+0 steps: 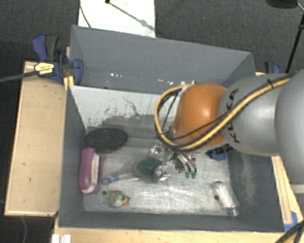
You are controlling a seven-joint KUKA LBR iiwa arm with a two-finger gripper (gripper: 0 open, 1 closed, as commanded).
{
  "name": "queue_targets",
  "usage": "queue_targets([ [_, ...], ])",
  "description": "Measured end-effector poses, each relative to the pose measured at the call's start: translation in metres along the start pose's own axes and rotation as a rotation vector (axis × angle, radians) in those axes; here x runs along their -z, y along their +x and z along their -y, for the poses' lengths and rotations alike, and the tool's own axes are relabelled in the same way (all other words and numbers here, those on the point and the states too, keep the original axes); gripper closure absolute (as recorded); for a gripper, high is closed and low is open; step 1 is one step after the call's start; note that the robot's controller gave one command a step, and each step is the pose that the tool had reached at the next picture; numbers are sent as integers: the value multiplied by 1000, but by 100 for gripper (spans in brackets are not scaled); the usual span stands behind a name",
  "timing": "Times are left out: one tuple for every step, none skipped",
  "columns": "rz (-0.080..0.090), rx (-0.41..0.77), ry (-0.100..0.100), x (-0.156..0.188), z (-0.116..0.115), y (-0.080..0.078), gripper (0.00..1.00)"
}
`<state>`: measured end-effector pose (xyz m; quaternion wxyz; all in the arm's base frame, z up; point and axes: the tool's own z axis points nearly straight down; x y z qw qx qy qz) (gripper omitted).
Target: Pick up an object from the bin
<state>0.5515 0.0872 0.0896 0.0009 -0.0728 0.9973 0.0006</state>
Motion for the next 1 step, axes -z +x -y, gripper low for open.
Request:
queue_targets([
  [7, 556, 2, 151, -31, -20, 100],
])
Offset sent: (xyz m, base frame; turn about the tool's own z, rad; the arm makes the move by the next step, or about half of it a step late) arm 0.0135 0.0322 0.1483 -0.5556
